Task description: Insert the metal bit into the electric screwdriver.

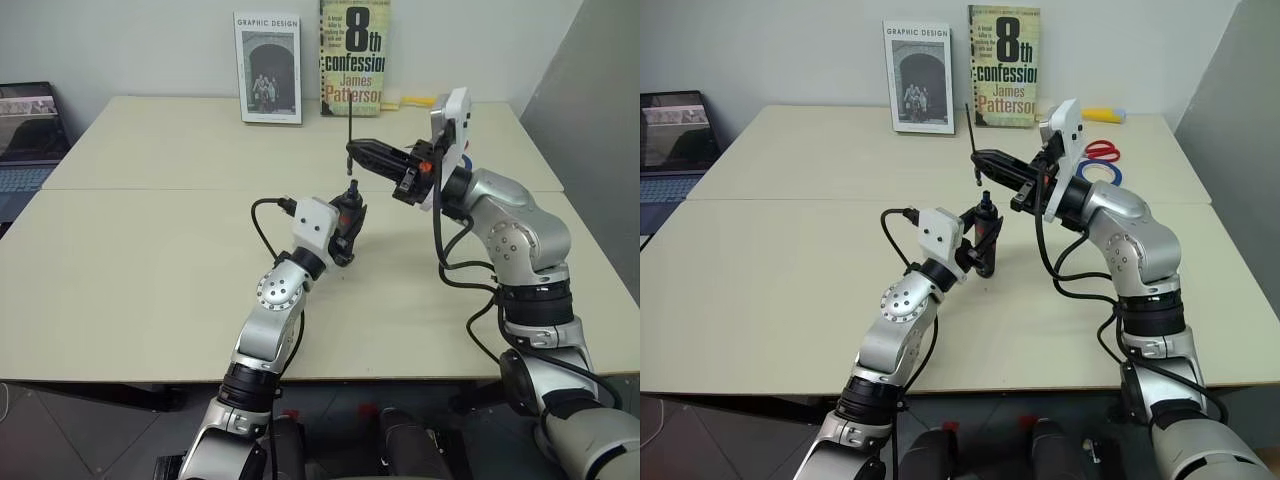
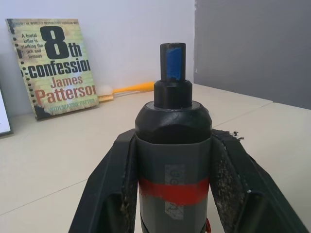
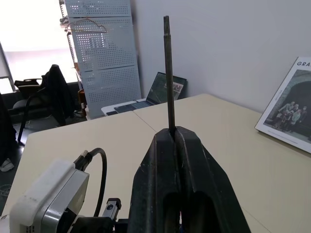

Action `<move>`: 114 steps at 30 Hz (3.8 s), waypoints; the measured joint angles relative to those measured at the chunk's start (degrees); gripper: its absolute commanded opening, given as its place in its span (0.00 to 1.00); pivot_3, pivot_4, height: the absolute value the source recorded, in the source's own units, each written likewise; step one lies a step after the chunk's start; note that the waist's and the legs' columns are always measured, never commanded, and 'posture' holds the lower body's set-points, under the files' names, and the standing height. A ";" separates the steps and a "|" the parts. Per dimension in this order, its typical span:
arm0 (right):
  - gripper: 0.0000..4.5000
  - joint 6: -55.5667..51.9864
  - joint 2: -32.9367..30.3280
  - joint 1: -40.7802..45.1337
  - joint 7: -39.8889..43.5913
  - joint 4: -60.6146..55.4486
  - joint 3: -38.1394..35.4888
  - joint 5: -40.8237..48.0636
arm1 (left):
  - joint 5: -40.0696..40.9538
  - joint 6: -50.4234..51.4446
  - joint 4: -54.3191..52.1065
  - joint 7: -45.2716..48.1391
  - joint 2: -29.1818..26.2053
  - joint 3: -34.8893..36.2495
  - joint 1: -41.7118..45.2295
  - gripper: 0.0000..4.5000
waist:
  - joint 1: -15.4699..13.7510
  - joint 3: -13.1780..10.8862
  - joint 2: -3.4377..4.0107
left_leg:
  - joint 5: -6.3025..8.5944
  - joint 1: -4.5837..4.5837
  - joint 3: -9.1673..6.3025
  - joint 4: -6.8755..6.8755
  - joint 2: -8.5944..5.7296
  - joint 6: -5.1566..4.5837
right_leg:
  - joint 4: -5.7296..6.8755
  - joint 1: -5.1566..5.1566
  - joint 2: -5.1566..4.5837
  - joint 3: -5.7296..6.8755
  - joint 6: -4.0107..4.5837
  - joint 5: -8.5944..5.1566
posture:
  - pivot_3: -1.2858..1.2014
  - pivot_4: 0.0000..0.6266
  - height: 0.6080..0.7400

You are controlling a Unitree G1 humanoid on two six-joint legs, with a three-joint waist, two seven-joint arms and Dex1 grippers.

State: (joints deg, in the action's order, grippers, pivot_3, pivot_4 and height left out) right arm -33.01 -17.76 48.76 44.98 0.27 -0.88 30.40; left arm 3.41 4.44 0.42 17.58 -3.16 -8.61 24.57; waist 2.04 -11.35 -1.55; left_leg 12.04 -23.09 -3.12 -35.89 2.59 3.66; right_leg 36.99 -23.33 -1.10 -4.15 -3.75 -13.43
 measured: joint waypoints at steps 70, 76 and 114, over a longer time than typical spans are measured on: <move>0.00 4.93 0.32 -2.16 1.05 3.11 0.43 -2.23 | 0.00 0.12 -0.77 0.07 -0.66 -0.01 -0.53 0.37 | 0.43 0.00 0.00 | 0.00 0.00 0.00 0.05 0.00 0.00 | -0.03 -0.02 0.00 0.00 0.15 -0.09 | 0.52 0.24 1.00; 0.00 5.02 0.30 -2.24 1.15 3.11 0.44 -2.22 | 0.01 0.12 -0.77 0.07 -0.71 0.02 -0.52 0.37 | 0.48 0.00 0.00 | 0.00 0.00 0.00 0.05 0.00 0.00 | -0.03 -0.02 0.00 0.00 0.15 -0.09 | 0.52 0.24 1.00; 0.00 3.86 -2.63 0.48 5.56 4.98 2.01 -2.23 | -0.02 0.03 -0.81 0.47 -1.25 0.09 -0.51 0.37 | 1.08 0.00 0.00 | 0.00 0.00 0.00 0.06 0.00 0.00 | -0.05 -0.02 0.00 -0.01 0.19 -0.12 | 0.52 0.24 1.00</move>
State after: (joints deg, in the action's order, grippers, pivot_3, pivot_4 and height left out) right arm -29.15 -20.40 49.24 50.54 5.25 1.13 28.16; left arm 3.39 4.47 -0.39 18.05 -4.41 -8.51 24.06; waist 3.11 -11.36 -1.55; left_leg 12.05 -23.09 -3.12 -35.83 2.59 3.66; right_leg 36.94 -23.35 -1.10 -4.16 -3.56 -13.55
